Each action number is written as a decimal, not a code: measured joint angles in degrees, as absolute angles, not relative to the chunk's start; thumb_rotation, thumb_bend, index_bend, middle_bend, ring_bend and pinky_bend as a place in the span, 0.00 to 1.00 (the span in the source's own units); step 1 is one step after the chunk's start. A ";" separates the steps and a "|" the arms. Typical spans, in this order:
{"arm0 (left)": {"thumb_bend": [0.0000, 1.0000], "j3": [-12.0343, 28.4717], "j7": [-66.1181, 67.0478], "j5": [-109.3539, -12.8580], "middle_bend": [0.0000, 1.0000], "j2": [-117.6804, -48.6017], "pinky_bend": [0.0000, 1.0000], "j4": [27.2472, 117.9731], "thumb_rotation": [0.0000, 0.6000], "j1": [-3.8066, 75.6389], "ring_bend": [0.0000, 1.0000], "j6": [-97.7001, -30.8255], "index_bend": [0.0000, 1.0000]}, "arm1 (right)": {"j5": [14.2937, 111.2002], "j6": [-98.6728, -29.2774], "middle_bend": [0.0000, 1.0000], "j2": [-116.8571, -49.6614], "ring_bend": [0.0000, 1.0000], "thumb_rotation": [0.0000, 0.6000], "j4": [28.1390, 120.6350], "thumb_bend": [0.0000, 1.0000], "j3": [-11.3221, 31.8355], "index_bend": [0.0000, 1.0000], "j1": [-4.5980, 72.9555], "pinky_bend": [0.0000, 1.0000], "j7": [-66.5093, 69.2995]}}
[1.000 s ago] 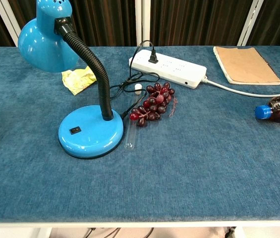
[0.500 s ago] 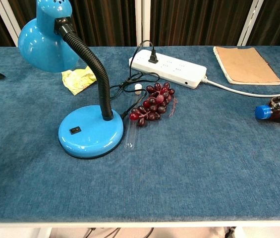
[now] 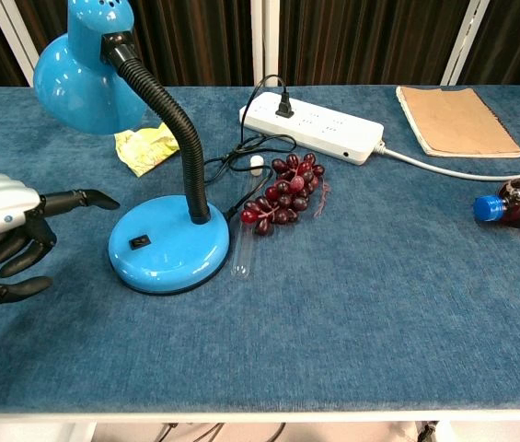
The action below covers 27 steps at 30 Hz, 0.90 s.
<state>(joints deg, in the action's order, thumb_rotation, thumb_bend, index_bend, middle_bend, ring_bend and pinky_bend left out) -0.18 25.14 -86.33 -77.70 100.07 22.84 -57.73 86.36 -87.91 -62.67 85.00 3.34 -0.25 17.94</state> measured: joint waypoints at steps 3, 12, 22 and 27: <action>0.38 -0.59 25.13 -85.90 0.75 -78.21 0.67 99.47 1.00 23.22 0.69 -57.52 0.08 | 86.15 -87.72 0.00 -62.74 0.00 1.00 85.01 0.18 3.39 0.00 -0.19 0.00 18.00; 0.38 -1.54 24.97 -85.59 0.75 -79.30 0.67 98.44 1.00 24.62 0.69 -56.51 0.09 | 85.87 -87.48 0.00 -62.71 0.00 1.00 84.92 0.18 3.47 0.00 -0.21 0.00 18.33; 0.38 -2.10 25.80 -83.88 0.75 -80.15 0.67 97.78 1.00 25.89 0.69 -55.49 0.08 | 85.68 -87.14 0.00 -62.79 0.00 1.00 84.60 0.18 3.53 0.00 -0.14 0.00 18.57; 0.38 -2.48 25.98 -83.38 0.75 -80.54 0.67 97.38 1.00 26.30 0.69 -55.31 0.08 | 85.56 -87.03 0.00 -62.91 0.00 1.00 84.32 0.18 3.54 0.00 -0.16 0.00 18.74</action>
<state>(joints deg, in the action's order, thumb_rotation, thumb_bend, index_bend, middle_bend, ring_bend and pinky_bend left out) -2.48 25.98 -83.38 -80.54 97.38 26.30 -55.31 85.56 -87.03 -62.91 84.32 3.54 -0.16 18.74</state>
